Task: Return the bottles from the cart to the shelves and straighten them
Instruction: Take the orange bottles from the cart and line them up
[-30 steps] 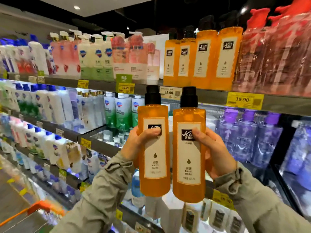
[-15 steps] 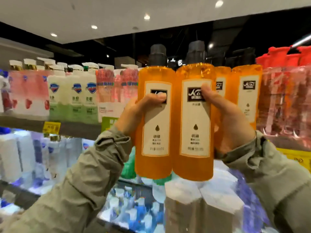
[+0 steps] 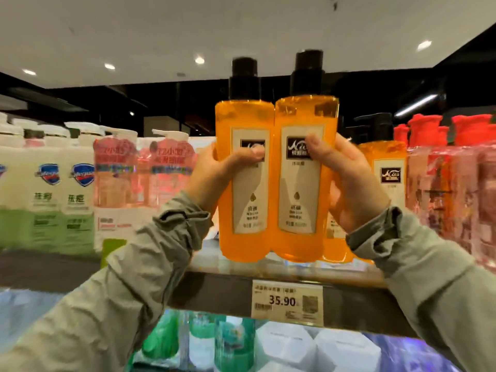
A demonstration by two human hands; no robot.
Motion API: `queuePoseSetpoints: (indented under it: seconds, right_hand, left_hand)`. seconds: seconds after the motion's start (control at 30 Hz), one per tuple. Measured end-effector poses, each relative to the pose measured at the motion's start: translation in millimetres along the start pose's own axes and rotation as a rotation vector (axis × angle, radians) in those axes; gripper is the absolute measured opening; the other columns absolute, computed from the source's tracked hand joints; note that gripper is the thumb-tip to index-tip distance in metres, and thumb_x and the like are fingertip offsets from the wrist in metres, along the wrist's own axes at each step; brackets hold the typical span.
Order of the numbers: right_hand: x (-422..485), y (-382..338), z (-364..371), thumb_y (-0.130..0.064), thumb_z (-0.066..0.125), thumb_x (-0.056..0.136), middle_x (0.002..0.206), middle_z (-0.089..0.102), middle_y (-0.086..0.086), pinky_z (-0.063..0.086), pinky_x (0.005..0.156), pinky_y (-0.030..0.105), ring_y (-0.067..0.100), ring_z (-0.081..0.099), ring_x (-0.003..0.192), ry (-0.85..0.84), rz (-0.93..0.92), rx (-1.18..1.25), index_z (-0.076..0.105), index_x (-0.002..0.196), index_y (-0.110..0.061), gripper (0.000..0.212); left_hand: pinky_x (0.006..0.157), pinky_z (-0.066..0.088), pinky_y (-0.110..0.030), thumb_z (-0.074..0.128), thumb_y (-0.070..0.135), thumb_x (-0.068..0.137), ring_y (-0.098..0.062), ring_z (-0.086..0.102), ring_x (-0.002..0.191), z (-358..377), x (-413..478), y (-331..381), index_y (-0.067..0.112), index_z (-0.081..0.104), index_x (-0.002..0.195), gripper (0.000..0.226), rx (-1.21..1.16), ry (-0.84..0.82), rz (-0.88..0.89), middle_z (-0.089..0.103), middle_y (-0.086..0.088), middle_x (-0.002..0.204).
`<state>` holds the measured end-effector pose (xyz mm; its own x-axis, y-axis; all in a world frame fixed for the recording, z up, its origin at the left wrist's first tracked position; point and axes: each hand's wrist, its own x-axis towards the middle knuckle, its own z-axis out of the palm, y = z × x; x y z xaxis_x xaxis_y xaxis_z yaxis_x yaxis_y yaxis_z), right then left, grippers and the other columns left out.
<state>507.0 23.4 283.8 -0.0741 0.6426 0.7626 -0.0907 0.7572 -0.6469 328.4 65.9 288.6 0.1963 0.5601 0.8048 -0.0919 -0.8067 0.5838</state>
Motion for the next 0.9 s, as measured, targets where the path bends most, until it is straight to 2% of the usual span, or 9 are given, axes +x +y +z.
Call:
queuePoseSetpoints:
  seconds: [0.13,0.27,0.4,0.47,0.53,0.57,0.6,0.7,0.9]
  right_hand:
    - [-3,26,-5,-0.044,0.073,0.065,0.107,0.071,-0.003,0.049,0.092,0.045,0.018,0.065,0.105,0.014,0.047,-0.040,0.057,0.118,-0.020,0.060]
    - [-4,35,-8,-0.045,0.067,0.075,0.098,0.073,-0.005,0.057,0.074,0.032,0.012,0.070,0.091,-0.016,0.078,-0.022,0.058,0.112,-0.022,0.045]
    - [-3,39,-9,-0.051,0.064,0.076,0.097,0.074,-0.001,0.058,0.076,0.039,0.017,0.071,0.089,-0.038,0.120,-0.029,0.057,0.113,-0.021,0.048]
    - [-4,41,-9,-0.049,0.055,0.072,0.098,0.074,0.001,0.060,0.073,0.036,0.019,0.072,0.087,-0.041,0.117,-0.035,0.057,0.115,-0.019,0.053]
    - [-4,40,-7,-0.050,0.052,0.070,0.099,0.074,0.000,0.059,0.074,0.033,0.019,0.072,0.088,-0.041,0.085,-0.065,0.055,0.118,-0.020,0.057]
    - [-5,41,-6,-0.051,0.052,0.069,0.099,0.073,-0.001,0.059,0.073,0.031,0.017,0.072,0.088,-0.025,0.059,-0.083,0.054,0.119,-0.022,0.058]
    - [-5,41,-5,-0.051,0.053,0.069,0.098,0.073,-0.003,0.060,0.071,0.029,0.015,0.072,0.086,-0.002,0.035,-0.099,0.053,0.118,-0.025,0.056]
    - [-7,42,-6,-0.049,0.053,0.069,0.093,0.073,-0.010,0.057,0.060,0.023,0.011,0.072,0.082,0.026,0.009,-0.112,0.049,0.111,-0.032,0.045]
    - [-13,42,-2,-0.036,0.066,0.061,0.089,0.069,-0.024,0.052,0.057,0.013,-0.001,0.068,0.080,-0.010,-0.071,-0.231,0.044,0.112,-0.031,0.055]
  left_hand:
    - [0.063,0.056,-0.032,0.065,0.045,0.057,-0.018,0.068,0.071,-4,5,-25,0.015,0.058,0.097,0.051,-0.123,-0.012,-0.068,0.070,-0.001,0.079]
    - [0.064,0.057,-0.030,0.067,0.047,0.052,-0.019,0.069,0.072,-5,4,-43,0.016,0.056,0.098,0.056,-0.042,-0.041,-0.071,0.071,0.001,0.077]
    - [0.059,0.055,-0.024,0.066,0.048,0.049,-0.014,0.069,0.067,-7,5,-51,0.019,0.056,0.095,0.054,-0.037,-0.087,-0.057,0.070,0.005,0.072]
    - [0.060,0.055,-0.025,0.072,0.048,0.047,-0.017,0.070,0.070,-8,7,-54,0.015,0.053,0.104,0.069,-0.045,-0.094,-0.064,0.071,0.002,0.077]
    - [0.063,0.055,-0.028,0.082,0.058,0.034,-0.022,0.070,0.077,-7,7,-55,0.009,0.044,0.120,0.107,-0.025,-0.048,-0.072,0.070,-0.004,0.090]
    - [0.064,0.055,-0.028,0.082,0.062,0.030,-0.021,0.071,0.078,-7,5,-55,0.009,0.041,0.123,0.115,-0.014,-0.021,-0.068,0.069,-0.005,0.094]
    - [0.063,0.055,-0.026,0.082,0.060,0.030,-0.018,0.071,0.078,-6,5,-55,0.011,0.040,0.122,0.112,-0.002,0.008,-0.050,0.069,-0.003,0.093]
    - [0.061,0.055,-0.021,0.068,0.057,0.042,-0.010,0.071,0.073,-4,0,-53,0.024,0.041,0.106,0.076,0.029,0.079,-0.012,0.070,0.009,0.083]
    - [0.065,0.057,-0.025,0.061,0.067,0.046,-0.009,0.070,0.076,-1,-11,-47,0.028,0.043,0.100,0.069,0.203,0.157,0.028,0.068,0.004,0.092]
